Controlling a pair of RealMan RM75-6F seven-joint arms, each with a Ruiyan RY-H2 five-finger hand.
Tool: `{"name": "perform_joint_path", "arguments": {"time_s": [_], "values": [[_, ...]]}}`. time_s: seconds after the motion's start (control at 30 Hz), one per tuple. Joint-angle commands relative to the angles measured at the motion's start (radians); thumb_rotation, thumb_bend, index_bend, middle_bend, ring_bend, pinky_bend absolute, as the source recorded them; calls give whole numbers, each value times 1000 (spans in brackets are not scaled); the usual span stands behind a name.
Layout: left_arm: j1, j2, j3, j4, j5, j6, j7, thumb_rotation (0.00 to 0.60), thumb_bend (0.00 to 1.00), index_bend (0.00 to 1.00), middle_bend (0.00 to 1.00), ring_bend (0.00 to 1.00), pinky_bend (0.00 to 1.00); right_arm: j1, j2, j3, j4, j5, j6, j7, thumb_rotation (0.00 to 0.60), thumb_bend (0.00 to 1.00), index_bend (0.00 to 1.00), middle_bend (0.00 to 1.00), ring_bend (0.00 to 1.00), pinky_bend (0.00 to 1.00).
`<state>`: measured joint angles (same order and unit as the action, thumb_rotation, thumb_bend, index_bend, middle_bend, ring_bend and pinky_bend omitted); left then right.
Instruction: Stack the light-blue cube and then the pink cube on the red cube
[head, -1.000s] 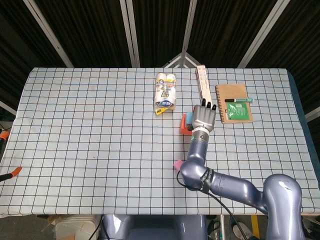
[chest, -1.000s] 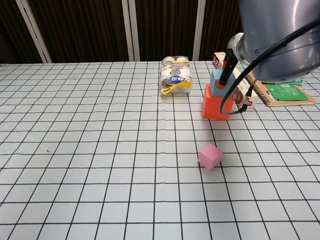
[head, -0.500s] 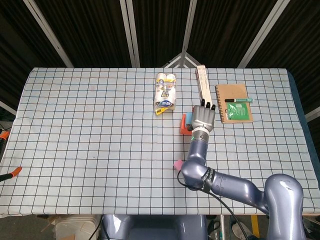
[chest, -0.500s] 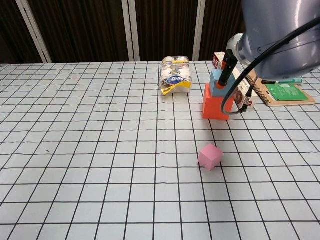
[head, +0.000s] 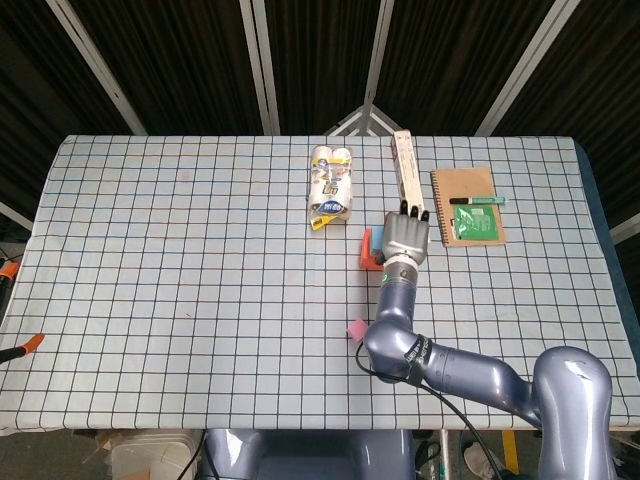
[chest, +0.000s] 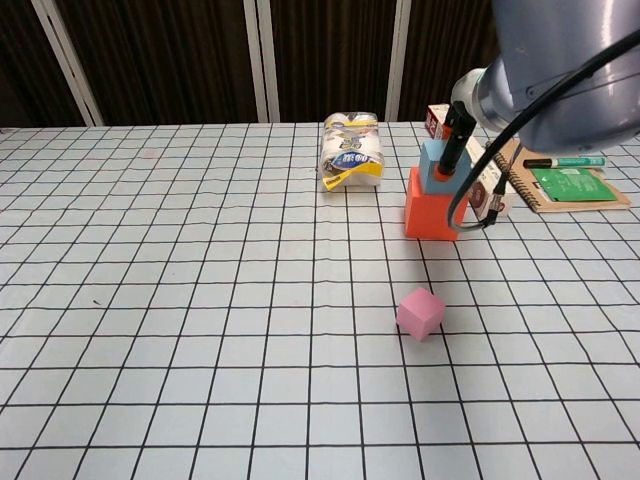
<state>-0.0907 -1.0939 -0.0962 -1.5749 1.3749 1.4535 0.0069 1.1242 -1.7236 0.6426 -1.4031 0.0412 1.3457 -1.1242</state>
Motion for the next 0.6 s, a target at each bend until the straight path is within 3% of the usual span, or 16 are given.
{"name": "perform_joint_path", "arguments": {"time_s": [0.03,0.2,0.6], "values": [[0,0,0,0,0,0,0,600,163,36,0,0,0,0,0,0,1,-1,-1,4,600,705,331,0,0,0],[0,0,-1,0,-2,-1,2,600,163,36,0,0,0,-1,0,-3,7,-7,-4,16,600,653,312,0,0,0],[0,-1,-1,-1,-4,-1,3,600,163,35,0,0,0,-4,10,-11,-3,-1,-3,14,600,649,304,0,0,0]]}}
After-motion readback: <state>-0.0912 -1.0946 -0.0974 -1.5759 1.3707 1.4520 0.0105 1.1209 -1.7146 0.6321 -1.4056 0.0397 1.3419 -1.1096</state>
